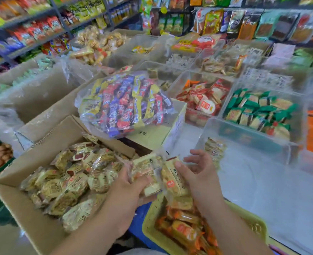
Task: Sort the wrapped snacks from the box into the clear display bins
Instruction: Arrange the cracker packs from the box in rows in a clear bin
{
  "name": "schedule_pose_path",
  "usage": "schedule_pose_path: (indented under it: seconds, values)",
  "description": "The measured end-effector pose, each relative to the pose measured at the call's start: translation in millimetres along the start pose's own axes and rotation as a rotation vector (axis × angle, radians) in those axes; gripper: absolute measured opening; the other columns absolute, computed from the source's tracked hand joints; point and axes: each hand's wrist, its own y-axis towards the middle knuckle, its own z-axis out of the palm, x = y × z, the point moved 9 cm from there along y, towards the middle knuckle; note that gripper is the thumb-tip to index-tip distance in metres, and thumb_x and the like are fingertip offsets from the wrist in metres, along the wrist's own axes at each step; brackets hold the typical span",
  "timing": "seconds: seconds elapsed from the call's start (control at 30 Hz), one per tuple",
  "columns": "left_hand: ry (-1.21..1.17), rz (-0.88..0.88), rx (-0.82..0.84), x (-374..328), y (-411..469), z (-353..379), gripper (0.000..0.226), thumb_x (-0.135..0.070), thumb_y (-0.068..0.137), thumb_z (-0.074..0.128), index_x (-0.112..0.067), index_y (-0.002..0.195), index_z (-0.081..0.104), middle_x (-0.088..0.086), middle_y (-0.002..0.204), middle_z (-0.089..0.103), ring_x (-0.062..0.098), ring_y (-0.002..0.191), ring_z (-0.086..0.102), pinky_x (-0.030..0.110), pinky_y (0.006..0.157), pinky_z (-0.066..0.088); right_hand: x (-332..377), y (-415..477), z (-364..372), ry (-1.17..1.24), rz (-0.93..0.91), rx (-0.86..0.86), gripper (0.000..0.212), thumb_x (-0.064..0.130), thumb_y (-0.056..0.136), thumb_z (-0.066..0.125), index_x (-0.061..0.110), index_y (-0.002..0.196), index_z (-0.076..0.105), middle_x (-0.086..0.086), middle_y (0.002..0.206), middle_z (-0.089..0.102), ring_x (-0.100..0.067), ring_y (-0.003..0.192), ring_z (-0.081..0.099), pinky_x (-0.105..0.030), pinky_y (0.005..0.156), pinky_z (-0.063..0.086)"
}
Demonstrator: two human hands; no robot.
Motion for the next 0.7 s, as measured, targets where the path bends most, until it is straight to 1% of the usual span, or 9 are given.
schedule_pose_path:
  seconds: [0.03,0.13,0.17,0.2,0.23,0.33,0.5,0.6,0.7]
  values:
    - [-0.005,-0.011,0.004,5,4,7,0.071,-0.004,0.092,0.071,-0.052,0.135,0.042,-0.002,0.134,0.064,0.021,0.107,0.068,0.056,0.087,0.061,-1,2,-10,-0.109,-0.042,-0.075,0.041,0.047,0.074,0.085,0.038,0.103,0.057,0.009,0.097,0.067,-0.009,0.085,0.066,-0.024,0.071,0.053]
    - [0.053,-0.03,-0.002,16,16,28,0.056,-0.006,0.09,0.072,-0.059,0.102,0.057,0.003,0.088,0.065,0.022,0.07,0.052,0.05,0.081,0.063,2,5,-31,-0.257,-0.172,-0.16,0.017,0.045,0.082,0.074,0.035,0.086,0.062,0.011,0.093,0.062,-0.006,0.084,0.06,-0.026,0.072,0.045]
    - [0.085,-0.025,-0.005,18,21,35,0.055,-0.009,0.09,0.073,-0.06,0.105,0.058,0.008,0.092,0.062,0.029,0.073,0.054,0.05,0.083,0.062,3,5,-35,-0.295,-0.199,-0.148,0.012,0.045,0.088,0.069,0.036,0.082,0.063,0.011,0.09,0.062,-0.004,0.084,0.059,-0.024,0.072,0.043]
    - [0.125,-0.012,0.001,19,24,44,0.054,-0.015,0.087,0.075,-0.058,0.115,0.056,0.013,0.105,0.062,0.018,0.089,0.047,0.05,0.086,0.061,2,6,-39,-0.324,-0.207,-0.114,0.017,0.05,0.091,0.062,0.036,0.082,0.065,0.012,0.087,0.063,-0.003,0.086,0.059,-0.021,0.072,0.041]
    - [0.167,0.007,0.006,19,29,52,0.055,-0.02,0.083,0.076,-0.053,0.122,0.055,0.017,0.12,0.062,0.046,0.13,0.048,0.051,0.091,0.06,1,7,-43,-0.334,-0.195,-0.068,0.026,0.06,0.09,0.054,0.038,0.084,0.066,0.013,0.087,0.065,-0.001,0.088,0.059,-0.016,0.072,0.041]
    - [0.307,0.091,0.072,21,48,80,0.043,-0.019,0.087,0.073,-0.058,0.101,0.062,-0.013,0.098,0.074,0.015,0.091,0.076,0.044,0.087,0.062,-4,12,-54,-0.34,-0.114,0.06,0.049,0.083,0.074,0.052,0.047,0.103,0.066,0.027,0.101,0.066,0.007,0.094,0.061,-0.007,0.073,0.042]
    - [0.417,0.101,0.1,35,80,110,0.044,-0.027,0.086,0.072,-0.062,0.108,0.055,-0.033,0.108,0.065,0.01,0.104,0.07,0.041,0.09,0.059,-20,40,-83,-0.476,-0.097,0.017,0.027,0.034,0.09,0.07,0.034,0.117,0.067,0.028,0.065,0.059,0.004,0.063,0.055,-0.008,0.061,0.039]
    - [0.372,0.076,0.088,43,107,108,0.049,-0.013,0.092,0.069,-0.061,0.098,0.06,-0.02,0.104,0.073,0.016,0.095,0.075,0.04,0.081,0.062,-29,66,-105,-0.551,-0.083,0.003,0.021,0.029,0.097,0.063,0.031,0.118,0.065,0.019,0.057,0.053,-0.004,0.053,0.048,-0.012,0.052,0.036]
    - [0.233,-0.016,0.046,56,128,94,0.048,-0.003,0.094,0.067,-0.037,0.126,0.057,-0.003,0.118,0.073,0.026,0.097,0.076,0.04,0.071,0.064,-17,105,-131,-0.674,-0.158,-0.067,0.026,0.035,0.1,0.06,0.031,0.125,0.064,0.015,0.076,0.05,-0.005,0.064,0.049,-0.014,0.055,0.033]
